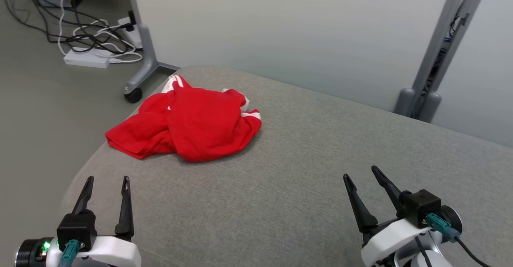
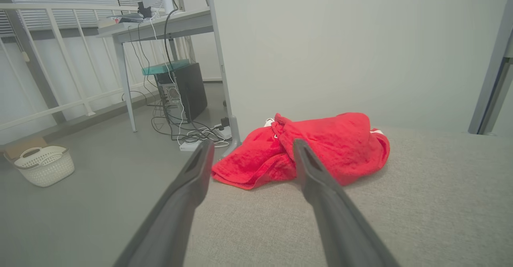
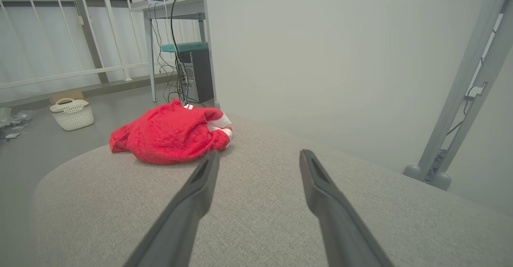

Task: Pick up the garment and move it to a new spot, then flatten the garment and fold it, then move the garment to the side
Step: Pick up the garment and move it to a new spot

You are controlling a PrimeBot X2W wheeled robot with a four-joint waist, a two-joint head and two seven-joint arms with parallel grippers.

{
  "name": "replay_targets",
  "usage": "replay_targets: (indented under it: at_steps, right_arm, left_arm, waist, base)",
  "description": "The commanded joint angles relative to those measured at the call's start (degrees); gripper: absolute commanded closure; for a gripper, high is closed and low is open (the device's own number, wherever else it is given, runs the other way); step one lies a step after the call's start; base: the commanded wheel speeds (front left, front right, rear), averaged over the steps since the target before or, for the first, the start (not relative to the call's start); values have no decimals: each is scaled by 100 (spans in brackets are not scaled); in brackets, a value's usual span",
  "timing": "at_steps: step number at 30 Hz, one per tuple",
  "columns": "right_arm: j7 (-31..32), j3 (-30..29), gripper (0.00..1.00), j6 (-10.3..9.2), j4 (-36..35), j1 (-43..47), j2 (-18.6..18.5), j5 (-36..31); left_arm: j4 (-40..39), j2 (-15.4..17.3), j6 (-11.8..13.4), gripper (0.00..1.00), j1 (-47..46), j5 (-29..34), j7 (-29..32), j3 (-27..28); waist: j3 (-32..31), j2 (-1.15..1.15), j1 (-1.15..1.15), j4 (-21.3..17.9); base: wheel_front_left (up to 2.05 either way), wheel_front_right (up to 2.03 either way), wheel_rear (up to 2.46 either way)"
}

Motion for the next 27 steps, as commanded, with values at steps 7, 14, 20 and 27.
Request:
replay_targets:
  at_steps: [7,14,20,27]
  right_arm:
    - [-29,41,0,0,68,-73,-42,106]
    - [-33,107,0,0,127,-165,-41,122]
    - [-50,142,0,0,190,-191,-41,127]
    - [-22,149,0,0,196,-128,-42,134]
  left_arm:
    - [-106,55,65,0,92,-124,148,52]
    - [-185,65,118,0,164,-173,142,80]
    - [-245,33,85,0,136,-202,73,6]
    - [-141,100,-141,0,-284,-275,121,-143]
  waist:
    - [-16,0,0,282]
    - [30,0,0,323]
    - [22,0,0,311]
    - [60,0,0,114]
  base:
    - [0,0,0]
    - [0,0,0]
    - [0,0,0]
    - [0,0,0]
